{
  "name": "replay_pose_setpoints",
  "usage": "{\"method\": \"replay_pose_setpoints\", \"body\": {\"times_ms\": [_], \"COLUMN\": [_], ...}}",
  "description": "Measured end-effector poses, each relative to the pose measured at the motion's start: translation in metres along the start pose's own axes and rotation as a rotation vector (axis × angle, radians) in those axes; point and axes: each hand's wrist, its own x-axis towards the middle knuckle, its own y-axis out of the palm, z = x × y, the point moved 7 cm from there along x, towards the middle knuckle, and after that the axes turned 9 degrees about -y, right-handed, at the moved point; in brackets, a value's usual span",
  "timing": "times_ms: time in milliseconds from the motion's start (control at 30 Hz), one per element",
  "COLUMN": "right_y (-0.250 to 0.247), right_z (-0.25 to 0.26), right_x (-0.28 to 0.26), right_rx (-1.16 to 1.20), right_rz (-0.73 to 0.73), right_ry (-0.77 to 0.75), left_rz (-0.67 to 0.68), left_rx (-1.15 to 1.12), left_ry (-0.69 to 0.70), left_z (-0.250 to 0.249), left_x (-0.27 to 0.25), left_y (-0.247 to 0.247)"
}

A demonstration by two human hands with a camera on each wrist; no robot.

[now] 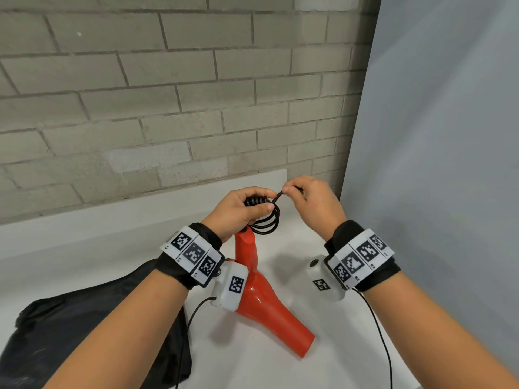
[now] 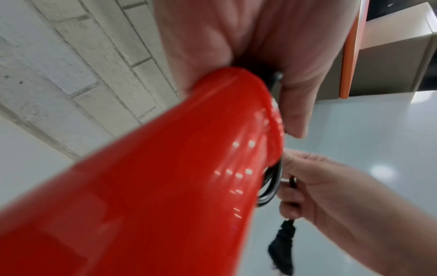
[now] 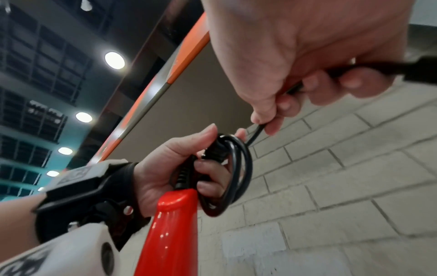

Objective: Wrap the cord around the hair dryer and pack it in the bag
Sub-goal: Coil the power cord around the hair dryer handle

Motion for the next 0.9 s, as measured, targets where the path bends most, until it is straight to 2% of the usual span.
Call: {"method": "replay_pose_setpoints", "body": {"times_ms": [200,367,533,667,800,900], "right_y": [-0.015,-0.02,-0.016,-0.006,0.014,0.018], "right_z": [0.024,0.042,0.035,0.011,-0.02,-0.029], "right_x": [-0.004,-0.007,-0.007,-0.013,-0.024,-0.027], "right_rx": [-0.205,-0.212,-0.113,0.078,-0.024,0.059], "right_rz": [-0.067,-0.09,-0.039,0.02,0.194,0.251], "right_ry": [-0.078,-0.181,-0.208,-0.116,-0.032,0.052], "left_rz": [0.004,0.031,0.032,-0.091,-0.152,-0.18], "left_rx": [0.042,0.077,0.068,-0.063,-0.093,-0.068], "left_ry": [0.063,0.08,0.093,0.069,0.052,0.056], "left_z": [-0.004,-0.007,-0.007,-0.001,0.004,0.005], "left_x": [-0.004,-0.004,-0.004,0.004,0.009,0.01], "left_y": [0.002,0.006,0.006,-0.004,-0.01,-0.013]}}
